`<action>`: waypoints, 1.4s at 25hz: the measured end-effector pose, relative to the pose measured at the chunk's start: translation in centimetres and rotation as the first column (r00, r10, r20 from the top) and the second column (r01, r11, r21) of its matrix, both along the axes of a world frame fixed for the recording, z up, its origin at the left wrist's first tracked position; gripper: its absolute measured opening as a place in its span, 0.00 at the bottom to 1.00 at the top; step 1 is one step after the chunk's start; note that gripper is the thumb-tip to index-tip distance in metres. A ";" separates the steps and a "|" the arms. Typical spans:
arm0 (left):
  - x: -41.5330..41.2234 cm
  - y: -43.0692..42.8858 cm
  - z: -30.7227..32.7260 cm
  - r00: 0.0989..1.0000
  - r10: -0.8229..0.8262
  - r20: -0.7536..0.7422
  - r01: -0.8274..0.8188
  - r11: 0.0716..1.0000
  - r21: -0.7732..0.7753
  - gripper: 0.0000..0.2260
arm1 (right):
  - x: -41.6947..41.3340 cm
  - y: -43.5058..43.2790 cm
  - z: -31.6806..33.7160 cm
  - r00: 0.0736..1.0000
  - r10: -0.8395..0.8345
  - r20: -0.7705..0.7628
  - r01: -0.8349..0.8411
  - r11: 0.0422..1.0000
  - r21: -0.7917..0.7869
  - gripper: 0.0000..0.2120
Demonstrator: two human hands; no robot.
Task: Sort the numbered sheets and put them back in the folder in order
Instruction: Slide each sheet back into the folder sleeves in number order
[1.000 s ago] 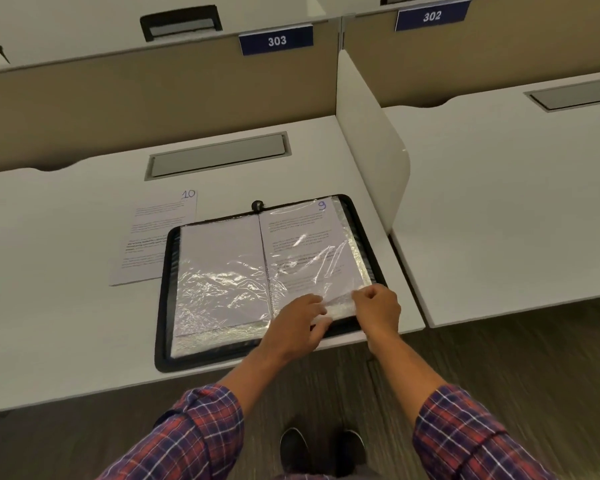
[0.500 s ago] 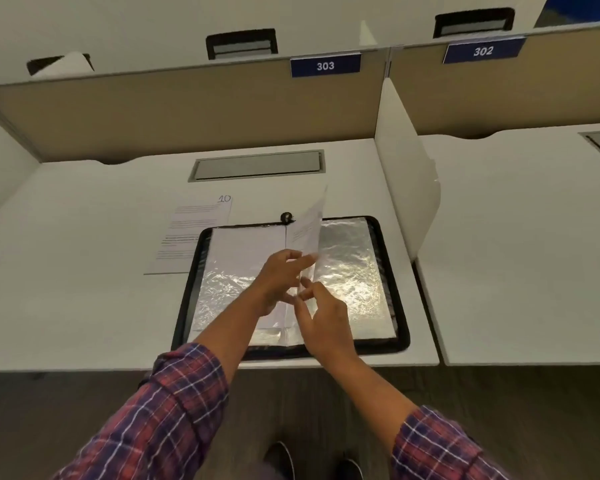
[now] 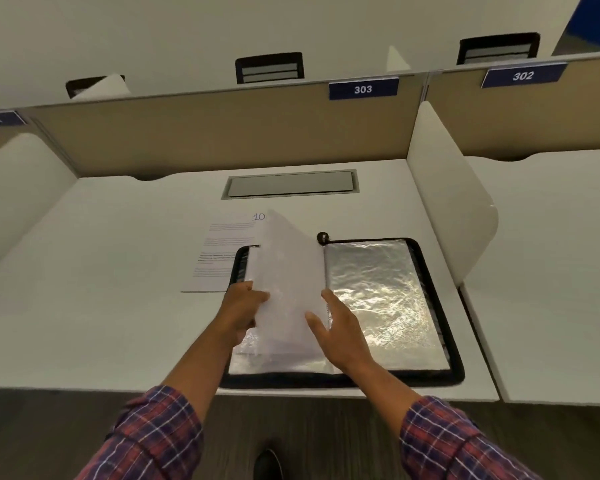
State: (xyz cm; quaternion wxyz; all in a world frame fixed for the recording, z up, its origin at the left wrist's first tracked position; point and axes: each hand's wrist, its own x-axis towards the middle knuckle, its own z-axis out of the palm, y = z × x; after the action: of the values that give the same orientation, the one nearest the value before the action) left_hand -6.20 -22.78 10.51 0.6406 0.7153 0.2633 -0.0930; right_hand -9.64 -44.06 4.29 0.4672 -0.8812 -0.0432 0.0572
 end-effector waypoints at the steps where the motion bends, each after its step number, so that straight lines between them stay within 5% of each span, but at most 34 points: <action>1: -0.1 1.1 -0.8 1.000 0.005 -0.015 -0.005 1.000 0.021 0.08 | 0.2 0.6 -0.6 0.999 0.036 -0.014 -0.037 0.997 -0.073 0.37; 7: -0.9 5.5 -5.3 0.998 -0.046 -0.051 0.057 0.970 0.236 0.05 | 0.4 4.8 -3.8 0.986 0.145 -0.085 -0.168 0.876 -0.452 0.41; 11: -1.7 6.9 -7.7 0.977 -0.211 -0.020 0.191 0.835 0.515 0.16 | -0.6 7.9 -4.8 0.986 0.107 -0.127 -0.163 0.778 -0.607 0.41; 13: -2.1 7.9 -9.2 0.945 -0.326 -0.006 0.251 0.717 0.651 0.22 | -1.0 9.6 -5.1 0.991 0.053 -0.122 -0.117 0.776 -0.620 0.41; 16: -2.5 9.2 -10.7 0.876 -0.475 -0.079 0.296 0.402 0.867 0.24 | -1.3 11.4 -5.5 0.995 0.004 -0.098 -0.067 0.755 -0.652 0.42; 21: -2.8 11.5 -11.7 0.791 -0.602 -0.110 0.348 0.295 0.890 0.26 | -1.3 14.5 -5.9 0.995 -0.046 -0.086 -0.026 0.721 -0.692 0.42; 26: -2.8 13.6 -11.3 0.792 -0.611 -0.021 0.333 0.401 0.853 0.27 | -0.6 16.2 -6.0 0.999 -0.020 -0.041 -0.013 0.725 -0.689 0.44; 29: -1.1 15.3 -10.9 0.886 -0.463 0.027 0.249 0.526 0.813 0.28 | 1.3 17.2 -5.5 0.997 0.057 0.043 -0.013 0.736 -0.677 0.41; 35: 5.5 18.6 -9.8 0.976 -0.214 -0.035 0.165 0.628 0.760 0.31 | 8.0 19.7 -3.9 0.990 0.143 0.001 -0.109 0.760 -0.641 0.39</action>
State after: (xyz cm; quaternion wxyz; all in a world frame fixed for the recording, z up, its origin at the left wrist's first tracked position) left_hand -0.74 -4.15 0.75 0.2765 0.9433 0.1823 -0.0203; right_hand -1.63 -24.37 0.43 0.1334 -0.9837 -0.0920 0.0779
